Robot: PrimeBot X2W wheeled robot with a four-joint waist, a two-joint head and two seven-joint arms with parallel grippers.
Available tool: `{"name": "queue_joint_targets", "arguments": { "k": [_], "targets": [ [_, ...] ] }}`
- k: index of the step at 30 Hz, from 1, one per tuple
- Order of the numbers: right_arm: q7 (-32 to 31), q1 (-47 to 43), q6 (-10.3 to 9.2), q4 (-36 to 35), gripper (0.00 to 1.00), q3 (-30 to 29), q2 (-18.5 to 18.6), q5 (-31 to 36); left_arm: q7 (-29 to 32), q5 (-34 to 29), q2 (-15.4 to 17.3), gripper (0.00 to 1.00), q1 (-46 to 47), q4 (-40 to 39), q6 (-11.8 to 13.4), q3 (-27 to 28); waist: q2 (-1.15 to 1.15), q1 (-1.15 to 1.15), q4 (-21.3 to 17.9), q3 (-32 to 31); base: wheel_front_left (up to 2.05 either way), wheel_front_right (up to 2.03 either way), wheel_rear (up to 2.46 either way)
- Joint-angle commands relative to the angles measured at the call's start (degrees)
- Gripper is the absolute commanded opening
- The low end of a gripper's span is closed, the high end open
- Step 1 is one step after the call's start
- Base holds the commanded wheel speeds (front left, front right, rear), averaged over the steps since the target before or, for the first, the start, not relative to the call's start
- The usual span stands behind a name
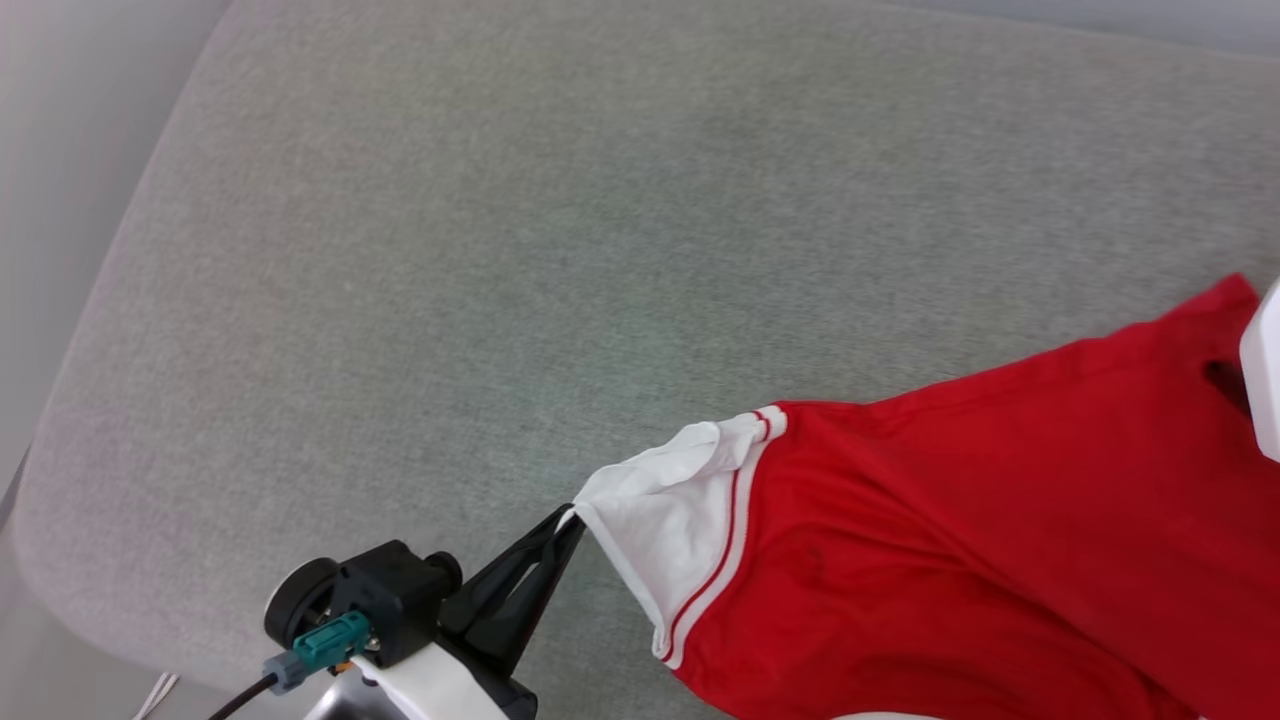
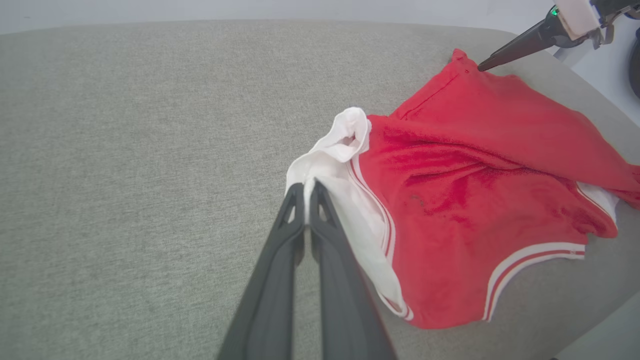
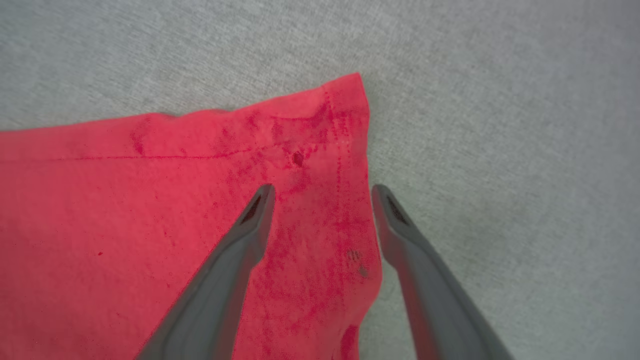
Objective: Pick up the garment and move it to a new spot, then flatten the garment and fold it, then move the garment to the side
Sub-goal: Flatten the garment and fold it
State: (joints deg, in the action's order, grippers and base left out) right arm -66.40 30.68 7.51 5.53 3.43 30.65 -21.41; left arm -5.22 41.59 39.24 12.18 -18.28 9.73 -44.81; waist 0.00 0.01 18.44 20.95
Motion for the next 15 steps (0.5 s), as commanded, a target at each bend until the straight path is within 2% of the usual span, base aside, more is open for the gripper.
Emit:
{"name": "queue_joint_targets", "arguments": {
  "k": [1, 7, 13, 14, 15],
  "targets": [
    [0.2, 0.8, -0.04, 1.4, 1.0, 0.2, 0.9, 0.9, -0.2, -0.1, -0.6, 0.0, 1.0, 0.3, -0.4, -0.3, 0.0, -0.01, 2.5, 2.2, 0.0, 0.0, 0.0],
    [1.4, 0.3, -0.04, 7.6, 1.0, -0.1, 1.4, 1.5, -0.6, -0.2, -2.2, 0.0, 2.4, 1.8, -1.5, -1.0, 0.0, -0.01, 5.0, 3.7, 0.0, 0.0, 0.0],
    [0.1, -3.7, -0.03, 10.2, 1.0, 1.7, 0.9, 0.5, -0.9, 0.0, -2.9, 0.0, 2.6, 2.6, -1.9, -1.3, 0.0, -0.01, 5.8, 4.1, 0.0, 0.0, 0.0],
    [-0.3, -4.7, -0.03, 10.4, 0.74, 2.3, 1.2, 0.2, -1.0, 0.1, -2.9, 0.0, 2.7, 2.8, -1.9, -1.3, 0.0, -0.01, 5.8, 4.1, 0.0, 0.0, 0.0],
    [-0.7, -5.5, -0.02, 10.5, 0.32, 2.8, 1.3, -0.1, -1.0, 0.1, -3.0, 0.0, 2.8, 2.8, -1.9, -1.3, 0.0, -0.01, 5.8, 4.1, 0.0, 0.0, 0.0]
  ]
}}
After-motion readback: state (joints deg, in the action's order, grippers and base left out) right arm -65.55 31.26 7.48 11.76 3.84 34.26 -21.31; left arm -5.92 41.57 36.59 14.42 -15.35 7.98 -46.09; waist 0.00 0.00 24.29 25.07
